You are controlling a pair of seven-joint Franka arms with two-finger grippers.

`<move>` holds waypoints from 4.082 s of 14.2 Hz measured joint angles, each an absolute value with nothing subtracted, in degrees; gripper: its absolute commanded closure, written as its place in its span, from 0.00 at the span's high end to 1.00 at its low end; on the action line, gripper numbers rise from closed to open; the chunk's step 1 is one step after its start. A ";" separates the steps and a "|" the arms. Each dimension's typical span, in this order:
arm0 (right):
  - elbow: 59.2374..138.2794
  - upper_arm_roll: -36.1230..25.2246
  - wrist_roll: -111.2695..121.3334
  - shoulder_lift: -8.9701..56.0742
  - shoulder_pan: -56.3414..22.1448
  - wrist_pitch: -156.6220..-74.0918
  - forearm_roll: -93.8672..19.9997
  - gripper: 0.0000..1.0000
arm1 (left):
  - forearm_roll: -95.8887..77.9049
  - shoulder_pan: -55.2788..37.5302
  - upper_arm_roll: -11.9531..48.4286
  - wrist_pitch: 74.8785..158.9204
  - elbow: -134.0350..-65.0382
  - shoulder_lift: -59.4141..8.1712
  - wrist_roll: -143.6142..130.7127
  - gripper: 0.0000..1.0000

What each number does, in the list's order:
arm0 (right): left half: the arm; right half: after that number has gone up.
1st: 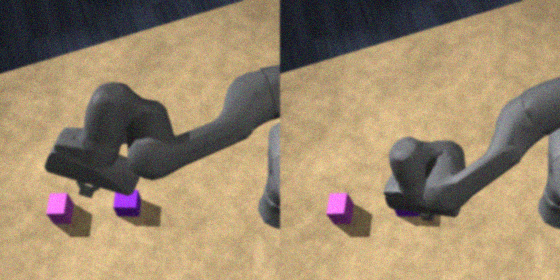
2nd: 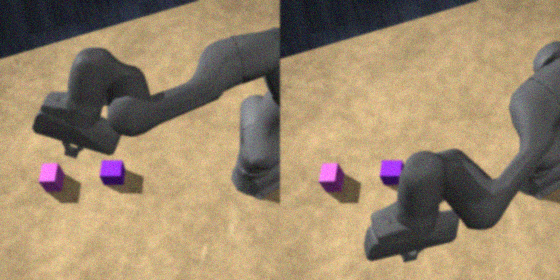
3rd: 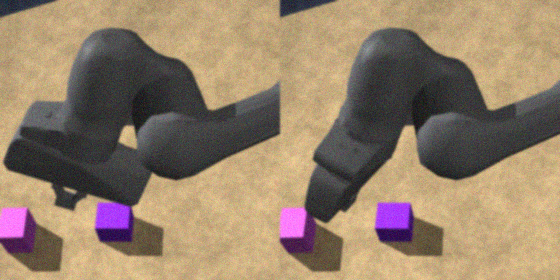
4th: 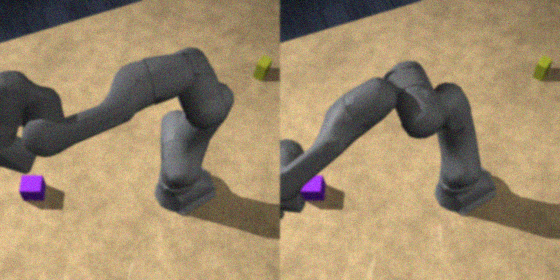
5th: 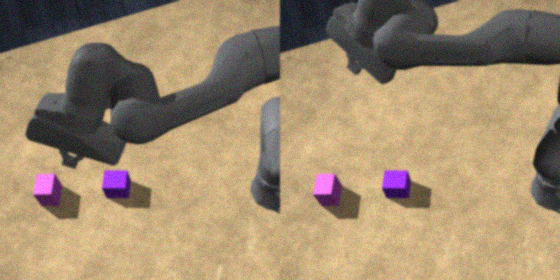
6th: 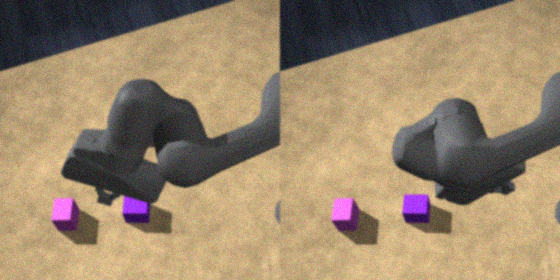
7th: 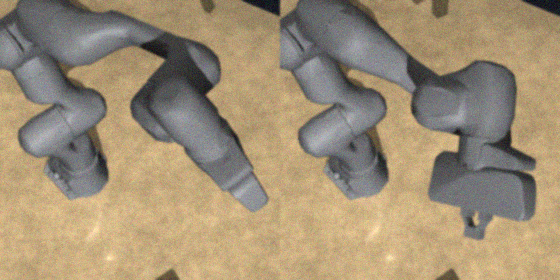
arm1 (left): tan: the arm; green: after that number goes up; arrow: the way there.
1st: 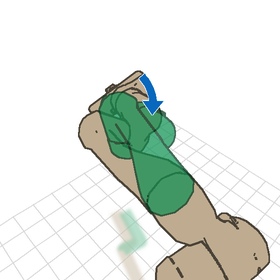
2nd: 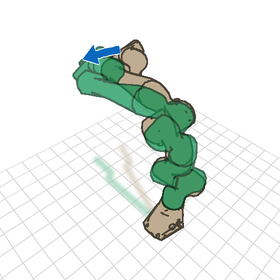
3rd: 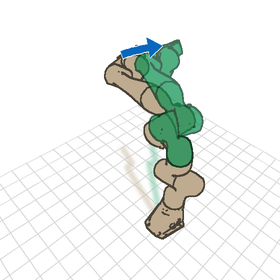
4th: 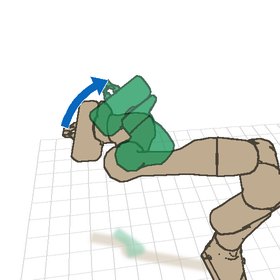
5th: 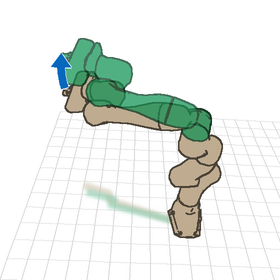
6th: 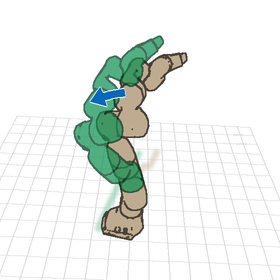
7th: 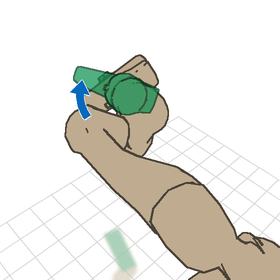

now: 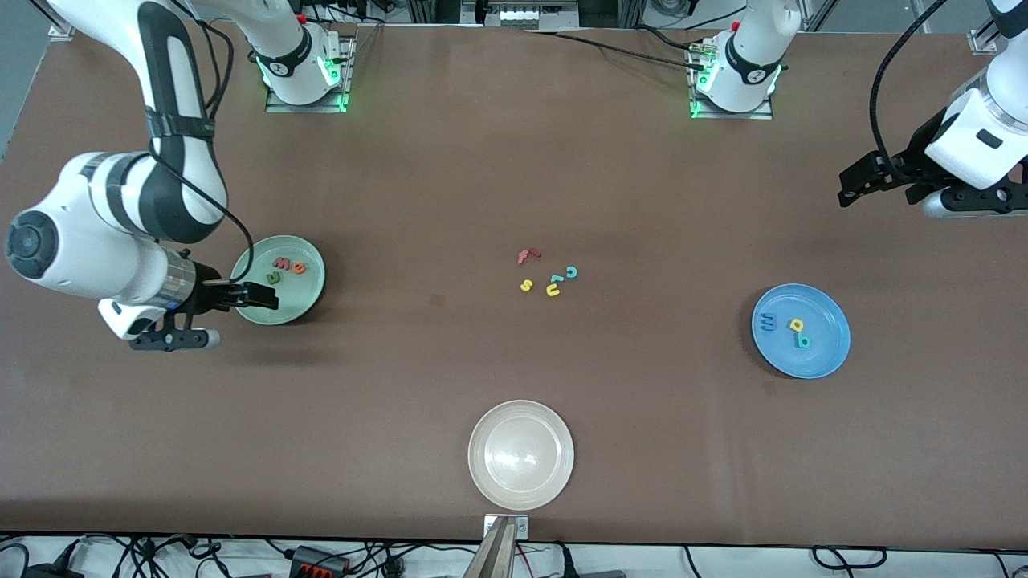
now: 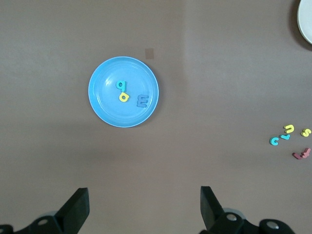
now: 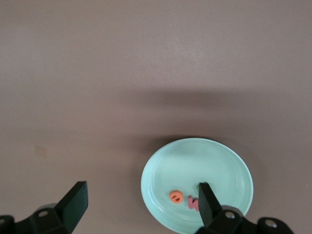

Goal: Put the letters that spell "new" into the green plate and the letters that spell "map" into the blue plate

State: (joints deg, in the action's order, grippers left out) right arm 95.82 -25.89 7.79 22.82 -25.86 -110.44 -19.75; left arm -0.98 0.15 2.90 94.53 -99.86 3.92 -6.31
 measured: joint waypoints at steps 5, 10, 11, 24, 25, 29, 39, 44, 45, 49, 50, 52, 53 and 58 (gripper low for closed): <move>87.52 -15.70 5.31 19.19 -13.78 -100.72 -12.15 1.00 | -0.98 0.10 2.90 94.52 -99.86 3.90 -6.31 1.00; 86.41 -7.17 3.28 12.47 -2.53 -96.11 -8.74 1.00 | -0.98 0.08 2.90 94.52 -99.84 3.90 -6.31 1.00; 86.40 -7.06 3.23 11.51 -1.48 -95.96 -7.96 1.00 | -0.98 0.08 2.90 94.52 -99.84 3.90 -6.31 1.00; 79.51 -3.82 3.08 9.40 2.64 -89.36 0.14 1.00 | -0.98 0.08 2.90 94.50 -99.83 3.90 -6.26 1.00; 80.12 -4.98 2.89 9.29 1.39 -89.57 0.17 1.00 | -0.98 0.08 2.90 94.50 -99.83 3.90 -6.26 1.00; 84.80 -7.70 2.39 7.20 -1.13 -93.45 0.30 1.00 | -0.98 0.08 2.90 94.50 -99.82 3.90 -6.26 1.00; 85.51 -3.91 2.33 5.89 2.85 -93.82 0.30 1.00 | -0.98 0.08 2.90 94.49 -99.83 3.90 -6.26 1.00; 92.51 -3.81 2.33 1.10 2.87 -95.87 0.32 1.00 | -0.98 0.08 2.90 94.49 -99.83 3.88 -6.26 1.00; 94.24 -3.80 2.34 -0.06 2.87 -96.26 0.45 1.00 | -0.98 0.08 2.90 94.49 -99.83 3.88 -6.26 1.00; 96.79 -3.69 2.34 -1.87 2.87 -96.55 1.09 1.00 | -0.98 0.08 2.90 94.49 -99.83 3.88 -6.26 1.00; 96.87 -3.66 2.34 -1.89 2.87 -96.58 1.11 1.00 | -0.98 0.08 2.90 94.49 -99.83 3.88 -6.26 1.00; 96.97 -3.59 2.34 -1.89 2.87 -96.62 1.12 1.00 | -0.98 0.08 2.90 94.49 -99.83 3.87 -6.26 1.00; 97.00 -3.55 2.34 -1.89 2.87 -96.64 1.12 1.00 | -0.98 0.07 2.90 94.49 -99.83 3.87 -6.26 1.00; 97.24 -3.54 2.34 -1.89 2.87 -96.68 1.14 1.00 | -0.98 0.05 2.90 94.49 -99.83 3.87 -6.26 1.00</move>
State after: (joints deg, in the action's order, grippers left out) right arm 97.24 -3.54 2.34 -1.89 2.87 -96.68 1.14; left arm -0.98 0.05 2.90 94.49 -99.83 3.87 -6.26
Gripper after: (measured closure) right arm 0.000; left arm 0.000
